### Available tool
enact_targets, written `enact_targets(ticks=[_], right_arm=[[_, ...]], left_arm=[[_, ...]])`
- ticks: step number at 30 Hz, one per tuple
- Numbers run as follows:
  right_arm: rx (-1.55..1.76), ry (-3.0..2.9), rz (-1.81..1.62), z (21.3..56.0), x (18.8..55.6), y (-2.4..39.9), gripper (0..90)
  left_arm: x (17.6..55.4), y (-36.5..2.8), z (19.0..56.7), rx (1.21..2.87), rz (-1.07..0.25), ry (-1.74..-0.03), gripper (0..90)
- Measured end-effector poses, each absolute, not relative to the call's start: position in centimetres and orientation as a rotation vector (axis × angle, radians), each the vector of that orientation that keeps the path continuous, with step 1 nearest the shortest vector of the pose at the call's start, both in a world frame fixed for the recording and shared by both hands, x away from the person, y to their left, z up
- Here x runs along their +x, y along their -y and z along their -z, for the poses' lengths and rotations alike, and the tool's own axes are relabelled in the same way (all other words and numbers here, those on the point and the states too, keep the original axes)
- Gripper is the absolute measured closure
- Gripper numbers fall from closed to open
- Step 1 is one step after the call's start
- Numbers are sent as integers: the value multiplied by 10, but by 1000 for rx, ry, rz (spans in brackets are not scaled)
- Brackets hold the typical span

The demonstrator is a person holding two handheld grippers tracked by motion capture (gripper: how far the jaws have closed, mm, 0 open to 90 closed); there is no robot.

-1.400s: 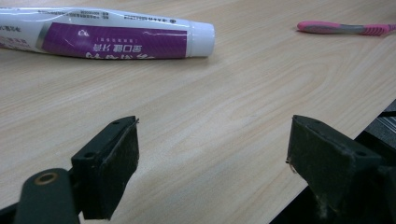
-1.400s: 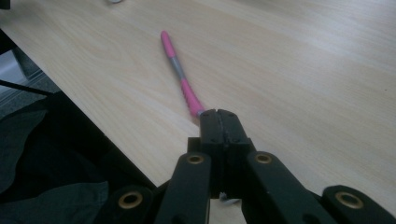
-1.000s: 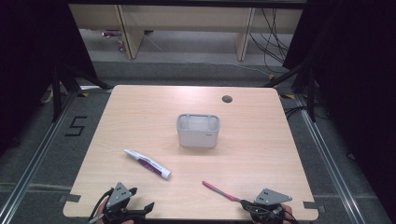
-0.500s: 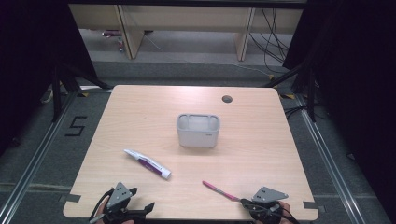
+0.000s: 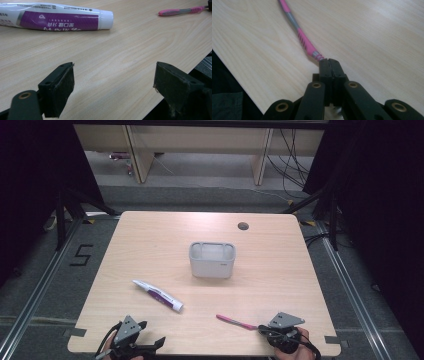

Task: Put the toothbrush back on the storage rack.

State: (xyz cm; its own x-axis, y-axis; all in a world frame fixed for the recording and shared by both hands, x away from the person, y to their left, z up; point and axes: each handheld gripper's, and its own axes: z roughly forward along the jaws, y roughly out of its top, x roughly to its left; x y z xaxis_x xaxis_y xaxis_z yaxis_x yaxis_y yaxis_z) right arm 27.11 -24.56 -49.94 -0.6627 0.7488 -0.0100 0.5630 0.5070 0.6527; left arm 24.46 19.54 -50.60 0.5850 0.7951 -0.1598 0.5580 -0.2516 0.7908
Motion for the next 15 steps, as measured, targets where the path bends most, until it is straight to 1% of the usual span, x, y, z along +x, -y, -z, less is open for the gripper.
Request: enact_targets(ticks=[1, 6, 15], right_arm=[[1145, -2451, -916, 500, 271, 244, 900], [1111, -2456, -903, 499, 281, 247, 899], [1158, -2438, -889, 498, 299, 248, 899]], left_arm=[[245, -196, 506, 1943, -345, -1083, 162], [245, -195, 506, 1943, -343, -1083, 162], [244, -195, 506, 1946, -343, -1083, 162]])
